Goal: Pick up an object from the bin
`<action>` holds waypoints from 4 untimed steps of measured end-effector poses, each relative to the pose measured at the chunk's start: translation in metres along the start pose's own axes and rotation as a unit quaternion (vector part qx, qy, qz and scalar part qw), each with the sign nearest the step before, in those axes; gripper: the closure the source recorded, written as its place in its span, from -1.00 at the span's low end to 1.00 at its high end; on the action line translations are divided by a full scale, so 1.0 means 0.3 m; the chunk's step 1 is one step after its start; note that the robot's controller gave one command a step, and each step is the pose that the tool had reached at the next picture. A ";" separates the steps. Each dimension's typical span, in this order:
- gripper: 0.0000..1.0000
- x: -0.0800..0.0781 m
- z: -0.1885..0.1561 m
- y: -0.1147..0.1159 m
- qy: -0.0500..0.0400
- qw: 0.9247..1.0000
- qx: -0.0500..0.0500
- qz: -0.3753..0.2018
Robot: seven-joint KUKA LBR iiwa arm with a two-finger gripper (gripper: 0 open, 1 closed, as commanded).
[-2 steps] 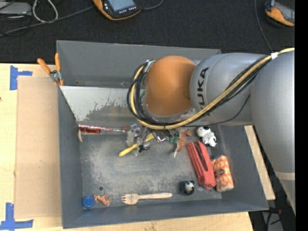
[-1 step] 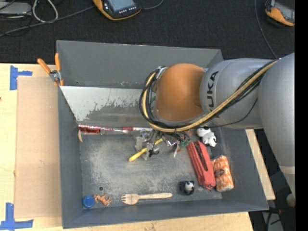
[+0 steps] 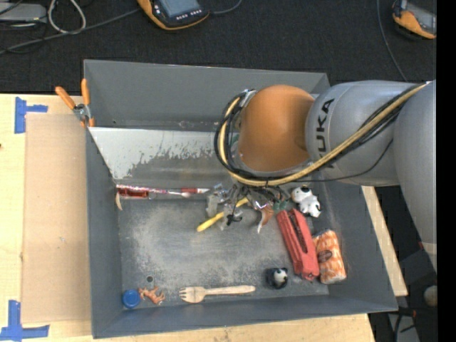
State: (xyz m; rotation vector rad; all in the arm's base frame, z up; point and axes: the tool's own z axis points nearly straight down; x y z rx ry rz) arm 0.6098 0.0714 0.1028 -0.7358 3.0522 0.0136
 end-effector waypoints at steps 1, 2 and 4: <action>1.00 0.148 -0.060 -0.080 0.004 1.000 -0.002 -0.012; 1.00 0.107 -0.160 -0.163 -0.001 1.000 -0.002 0.000; 1.00 0.139 -0.186 -0.318 -0.004 1.000 -0.002 -0.003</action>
Offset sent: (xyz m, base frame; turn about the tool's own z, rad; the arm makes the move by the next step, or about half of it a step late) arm -0.0046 -0.0602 0.0504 -0.0009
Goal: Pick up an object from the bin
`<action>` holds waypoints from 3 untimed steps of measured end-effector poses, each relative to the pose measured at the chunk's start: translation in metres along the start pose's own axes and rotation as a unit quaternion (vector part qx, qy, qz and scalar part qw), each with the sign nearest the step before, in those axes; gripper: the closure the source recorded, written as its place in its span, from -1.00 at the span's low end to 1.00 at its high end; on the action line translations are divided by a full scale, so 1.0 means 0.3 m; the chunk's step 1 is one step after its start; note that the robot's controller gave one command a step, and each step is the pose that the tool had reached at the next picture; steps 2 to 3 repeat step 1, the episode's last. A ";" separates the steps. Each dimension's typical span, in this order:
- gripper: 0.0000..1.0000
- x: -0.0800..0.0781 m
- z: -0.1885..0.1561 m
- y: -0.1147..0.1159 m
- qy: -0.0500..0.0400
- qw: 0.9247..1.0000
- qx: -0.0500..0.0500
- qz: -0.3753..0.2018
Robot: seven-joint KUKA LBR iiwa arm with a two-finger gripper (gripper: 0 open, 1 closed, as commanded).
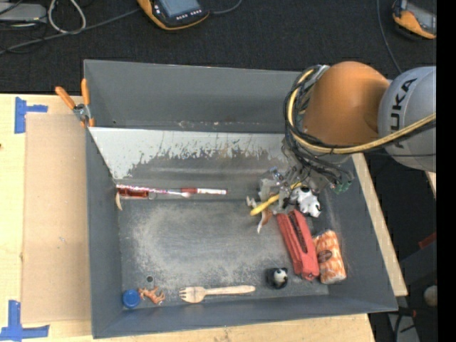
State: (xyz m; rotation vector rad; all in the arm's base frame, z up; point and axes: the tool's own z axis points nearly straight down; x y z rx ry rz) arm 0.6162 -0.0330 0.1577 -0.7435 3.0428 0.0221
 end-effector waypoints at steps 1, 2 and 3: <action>1.00 -0.001 -0.196 0.038 0.006 1.000 -0.002 -0.004; 1.00 -0.001 -0.196 0.038 0.006 1.000 -0.002 -0.004; 1.00 -0.001 -0.196 0.038 0.006 1.000 -0.002 -0.004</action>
Offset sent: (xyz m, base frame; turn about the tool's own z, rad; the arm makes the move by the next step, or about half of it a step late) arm -0.0106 0.0152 0.1119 -0.0159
